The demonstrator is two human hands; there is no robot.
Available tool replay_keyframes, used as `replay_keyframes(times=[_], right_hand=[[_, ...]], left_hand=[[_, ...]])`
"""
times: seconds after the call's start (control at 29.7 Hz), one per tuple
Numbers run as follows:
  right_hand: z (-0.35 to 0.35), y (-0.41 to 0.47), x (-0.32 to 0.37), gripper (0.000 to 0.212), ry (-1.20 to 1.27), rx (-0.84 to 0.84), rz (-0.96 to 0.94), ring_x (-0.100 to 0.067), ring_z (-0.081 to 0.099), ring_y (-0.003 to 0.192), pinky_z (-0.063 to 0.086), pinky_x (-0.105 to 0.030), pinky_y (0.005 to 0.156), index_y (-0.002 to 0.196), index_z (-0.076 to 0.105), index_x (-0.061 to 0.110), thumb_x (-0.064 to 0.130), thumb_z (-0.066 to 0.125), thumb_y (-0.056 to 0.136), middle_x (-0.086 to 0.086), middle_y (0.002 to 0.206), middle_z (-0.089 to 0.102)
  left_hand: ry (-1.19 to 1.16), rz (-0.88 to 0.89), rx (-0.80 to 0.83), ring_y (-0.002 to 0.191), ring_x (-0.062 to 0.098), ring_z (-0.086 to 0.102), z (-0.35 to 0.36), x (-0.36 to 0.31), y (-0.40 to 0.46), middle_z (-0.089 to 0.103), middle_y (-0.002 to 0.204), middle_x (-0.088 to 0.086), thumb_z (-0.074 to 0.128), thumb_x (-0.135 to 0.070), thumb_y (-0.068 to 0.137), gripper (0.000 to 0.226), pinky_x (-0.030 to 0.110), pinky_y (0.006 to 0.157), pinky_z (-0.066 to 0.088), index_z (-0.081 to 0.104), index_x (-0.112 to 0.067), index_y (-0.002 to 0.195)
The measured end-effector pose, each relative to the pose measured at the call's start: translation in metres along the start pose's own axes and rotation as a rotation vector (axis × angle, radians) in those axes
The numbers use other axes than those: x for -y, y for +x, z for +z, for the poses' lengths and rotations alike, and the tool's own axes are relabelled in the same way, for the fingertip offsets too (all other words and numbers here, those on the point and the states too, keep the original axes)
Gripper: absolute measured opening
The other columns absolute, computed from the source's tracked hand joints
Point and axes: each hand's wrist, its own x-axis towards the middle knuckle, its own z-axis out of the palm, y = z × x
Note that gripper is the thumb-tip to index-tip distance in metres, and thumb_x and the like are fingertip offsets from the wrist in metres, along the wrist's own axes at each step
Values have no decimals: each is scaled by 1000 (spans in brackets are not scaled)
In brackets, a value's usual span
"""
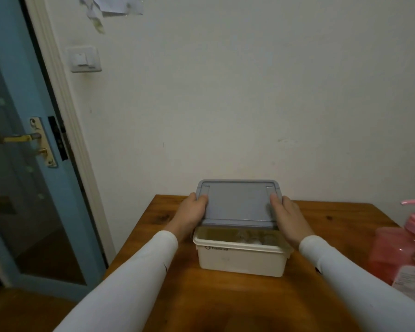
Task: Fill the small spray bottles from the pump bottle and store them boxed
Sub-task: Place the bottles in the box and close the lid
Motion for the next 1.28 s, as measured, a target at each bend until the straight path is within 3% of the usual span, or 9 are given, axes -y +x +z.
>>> replay_keyframes(times=[0.1,0.24,0.34,0.44,0.67,0.91,1.01,1.28], right_hand=[[1,-10,-7,87,3,37,20,-27,43,127,35,-48,108,140,39,16,77,22,82,-10,142,41],[3,-20,-20,79,-38,53,39,-27,43,127,34,-46,108,139,41,13,70,23,88,-11,141,44],[4,-24,-25,88,-57,59,48,-28,40,131,33,-50,109,142,37,13,76,21,83,-11,145,41],[4,-24,-26,80,-74,61,65,-29,41,130,34,-49,109,141,38,11,70,23,89,-12,145,41],[5,-23,-27,74,-101,54,76,-28,43,127,35,-44,106,139,41,11,66,24,91,-12,142,43],[6,-28,-27,66,-173,56,55,-25,49,116,38,-37,95,130,46,10,60,24,94,-13,133,48],[6,-25,-28,67,-245,60,71,-27,49,115,39,-38,95,131,43,8,60,23,94,-14,132,47],[4,-15,-30,81,-454,106,110,-34,42,129,35,-43,107,142,30,4,66,22,90,-18,145,37]], left_hand=[[-27,-17,65,102,23,61,1,5,-15,62,115,5,41,-40,95,36,45,94,51,51,-18,122],[-7,-22,116,107,21,58,3,10,-23,60,120,4,41,-39,96,40,40,96,48,48,-18,129],[37,-32,164,114,24,56,5,16,-25,57,129,5,40,-50,87,60,44,100,46,40,-19,138],[32,-44,171,115,24,57,6,25,-22,55,132,6,40,-55,82,69,46,99,47,35,-22,143],[57,-46,173,107,21,60,8,22,-24,60,120,5,38,-38,98,40,44,98,49,43,-20,133],[204,-10,184,110,23,58,13,29,-18,57,126,6,42,-41,92,50,45,97,49,37,-18,136],[344,-15,167,120,29,51,16,37,-9,48,137,9,39,-57,80,75,48,100,46,28,-20,144],[726,101,174,146,34,5,18,26,-14,-3,162,7,25,-44,99,62,50,118,12,2,-27,154]])
